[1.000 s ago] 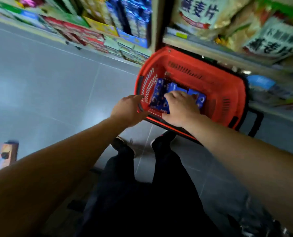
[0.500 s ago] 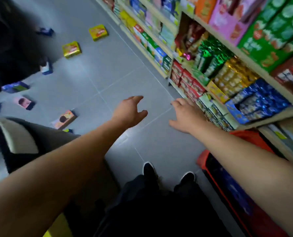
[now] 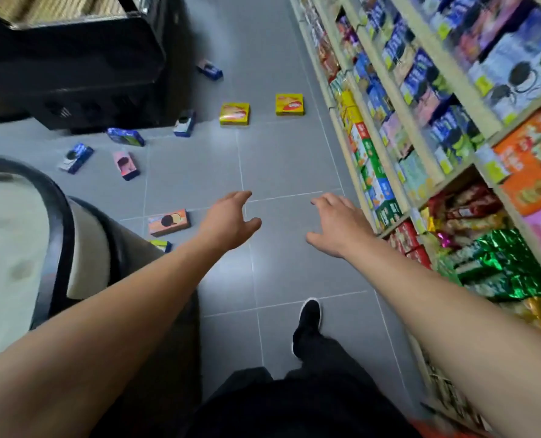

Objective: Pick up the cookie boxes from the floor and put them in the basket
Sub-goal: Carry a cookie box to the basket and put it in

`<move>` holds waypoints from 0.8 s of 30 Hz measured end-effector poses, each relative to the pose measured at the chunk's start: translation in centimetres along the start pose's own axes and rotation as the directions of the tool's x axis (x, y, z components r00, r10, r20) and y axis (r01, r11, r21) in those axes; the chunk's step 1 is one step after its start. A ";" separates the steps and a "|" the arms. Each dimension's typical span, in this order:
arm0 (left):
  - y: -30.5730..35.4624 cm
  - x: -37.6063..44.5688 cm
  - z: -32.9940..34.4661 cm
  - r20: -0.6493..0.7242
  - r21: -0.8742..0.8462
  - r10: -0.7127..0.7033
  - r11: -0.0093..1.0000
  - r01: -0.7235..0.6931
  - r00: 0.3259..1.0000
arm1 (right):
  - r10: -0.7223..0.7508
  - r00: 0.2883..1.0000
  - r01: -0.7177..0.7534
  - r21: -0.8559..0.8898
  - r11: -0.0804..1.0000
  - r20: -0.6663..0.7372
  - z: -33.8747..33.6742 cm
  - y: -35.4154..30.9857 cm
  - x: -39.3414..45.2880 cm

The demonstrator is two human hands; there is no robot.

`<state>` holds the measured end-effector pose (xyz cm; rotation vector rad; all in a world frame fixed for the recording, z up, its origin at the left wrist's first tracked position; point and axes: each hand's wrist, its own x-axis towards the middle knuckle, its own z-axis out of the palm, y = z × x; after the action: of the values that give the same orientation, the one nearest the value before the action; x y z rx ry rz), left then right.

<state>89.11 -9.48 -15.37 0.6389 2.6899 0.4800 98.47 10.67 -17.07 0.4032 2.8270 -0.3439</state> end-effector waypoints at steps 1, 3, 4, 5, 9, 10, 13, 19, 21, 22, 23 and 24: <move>0.0 1.3 -0.3 -0.002 -0.007 -0.026 1.000 0.026 1.000 | -0.021 1.000 0.021 0.006 1.000 0.012 -0.7 0.2 2.0; -0.4 3.4 -0.8 -0.020 -0.032 -0.085 0.996 0.084 0.996 | -0.070 0.997 0.069 0.009 0.998 0.039 -1.9 0.1 5.6; -0.6 4.1 -0.9 -0.033 -0.047 -0.113 0.993 0.111 0.993 | -0.092 0.995 0.092 0.009 0.996 0.049 -2.3 -0.1 7.2; -0.9 4.8 -1.0 -0.042 -0.055 -0.136 0.990 0.133 0.990 | -0.109 0.992 0.109 0.008 0.994 0.056 -2.6 -0.4 8.6; -2.7 7.8 -2.1 -0.057 -0.103 -0.260 0.962 0.254 0.964 | -0.197 0.974 0.197 0.013 0.980 0.112 -3.8 -2.0 14.5; -3.4 8.7 -2.4 -0.062 -0.120 -0.291 0.952 0.282 0.955 | -0.223 0.966 0.225 0.003 0.974 0.132 -4.0 -2.6 16.0; -6.1 11.4 -3.1 -0.079 -0.172 -0.367 0.921 0.350 0.927 | -0.285 0.941 0.293 -0.020 0.956 0.182 -4.6 -4.7 20.6; -13.6 18.0 -4.3 -0.073 -0.226 -0.479 0.862 0.453 0.875 | -0.363 0.896 0.396 -0.088 0.914 0.257 -4.4 -10.8 31.2; -16.2 19.6 -4.8 -0.045 -0.225 -0.486 0.856 0.465 0.873 | -0.368 0.887 0.409 -0.103 0.907 0.280 -4.4 -13.0 34.0; -18.1 20.7 -5.2 -0.014 -0.226 -0.500 0.845 0.484 0.866 | -0.370 0.878 0.418 -0.110 0.902 0.303 -4.3 -14.5 35.9; -19.5 21.5 -5.6 0.010 -0.224 -0.511 0.837 0.500 0.860 | -0.374 0.869 0.430 -0.118 0.895 0.325 -4.2 -15.9 37.3; -20.6 22.1 -6.0 0.030 -0.219 -0.518 0.831 0.511 0.855 | -0.382 0.857 0.447 -0.128 0.886 0.346 -4.1 -17.0 38.3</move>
<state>60.57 -17.68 -23.50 -0.1675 2.6297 0.6212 56.87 5.06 -21.02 -0.2960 2.5743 -0.1735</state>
